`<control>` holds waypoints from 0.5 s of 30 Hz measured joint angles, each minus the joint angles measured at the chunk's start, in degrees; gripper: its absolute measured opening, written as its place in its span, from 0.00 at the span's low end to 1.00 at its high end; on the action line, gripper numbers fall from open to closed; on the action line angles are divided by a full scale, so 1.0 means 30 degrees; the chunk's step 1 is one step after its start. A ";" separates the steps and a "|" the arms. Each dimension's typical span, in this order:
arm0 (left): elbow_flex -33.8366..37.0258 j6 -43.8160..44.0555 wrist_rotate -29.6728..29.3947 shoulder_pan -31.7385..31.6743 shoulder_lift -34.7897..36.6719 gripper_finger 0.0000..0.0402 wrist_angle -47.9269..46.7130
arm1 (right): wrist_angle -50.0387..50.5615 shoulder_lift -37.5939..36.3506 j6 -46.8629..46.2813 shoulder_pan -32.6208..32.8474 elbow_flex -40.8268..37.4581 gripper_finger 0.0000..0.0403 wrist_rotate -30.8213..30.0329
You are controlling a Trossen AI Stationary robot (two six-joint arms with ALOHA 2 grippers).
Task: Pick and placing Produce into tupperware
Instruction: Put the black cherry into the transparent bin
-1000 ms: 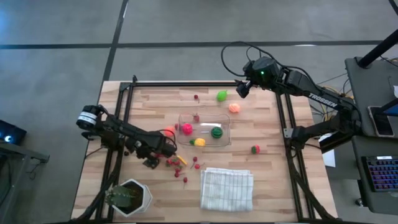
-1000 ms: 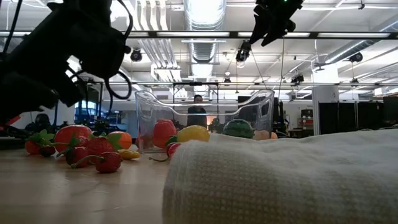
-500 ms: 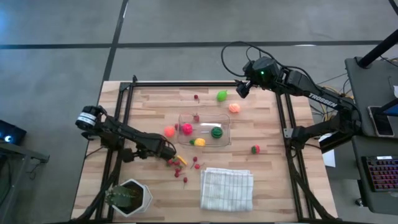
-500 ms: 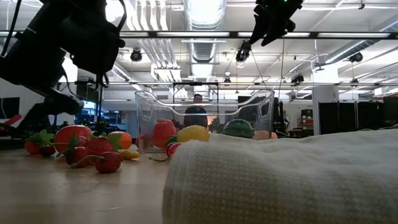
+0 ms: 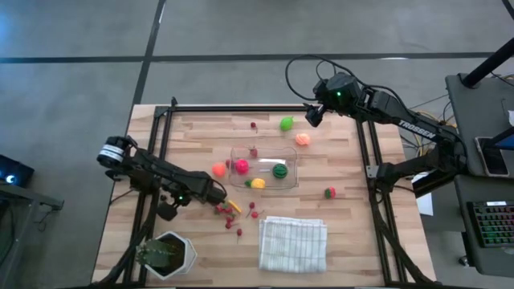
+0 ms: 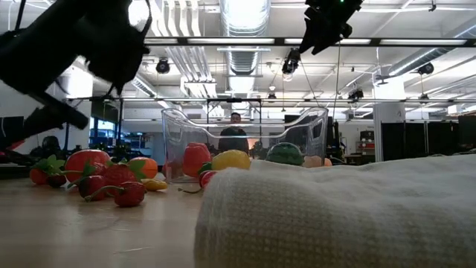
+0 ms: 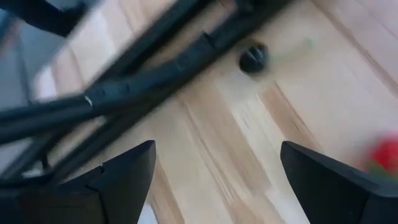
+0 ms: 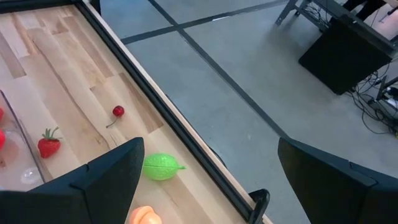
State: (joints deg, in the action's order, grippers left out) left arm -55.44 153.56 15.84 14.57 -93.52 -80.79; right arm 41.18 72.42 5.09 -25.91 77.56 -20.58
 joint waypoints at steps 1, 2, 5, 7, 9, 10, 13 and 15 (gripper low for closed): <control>-0.0239 -0.0161 -0.0565 0.0113 0.0010 0.82 0.0174 | -0.0007 0.0000 0.0025 0.0000 0.0000 0.90 -0.0004; -0.0319 -0.0448 -0.0955 0.0175 0.0013 0.82 0.0275 | -0.0010 0.0000 0.0042 0.0000 0.0000 0.90 -0.0005; -0.0178 -0.1731 -0.1535 0.0160 -0.0138 0.82 0.0242 | -0.0010 0.0000 0.0025 0.0000 0.0000 0.90 -0.0004; 0.0295 -0.1843 -0.1677 0.0042 -0.0174 0.82 0.0147 | -0.0018 0.0000 0.0030 0.0000 0.0000 0.90 -0.0006; 0.0796 -0.3886 -0.1839 -0.0122 -0.0210 0.82 0.0071 | -0.0035 0.0000 0.0032 -0.0003 0.0000 0.90 -0.0005; 0.1068 -0.6340 -0.2141 -0.0207 -0.0262 0.82 0.0094 | -0.0042 0.0000 0.0032 0.0000 0.0000 0.90 -0.0007; 0.1632 -1.3897 -0.2398 -0.0445 -0.0320 0.82 0.0290 | -0.0054 0.0000 0.0032 0.0000 0.0000 0.90 -0.0006; 0.1827 -1.6695 -0.2403 -0.0522 -0.0486 0.82 0.0257 | -0.0050 0.0000 -0.0006 0.0000 0.0000 0.90 -0.0006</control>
State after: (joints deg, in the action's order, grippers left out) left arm -49.96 103.47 8.63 13.00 -94.98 -80.02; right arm 41.03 72.42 5.08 -25.91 77.56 -20.60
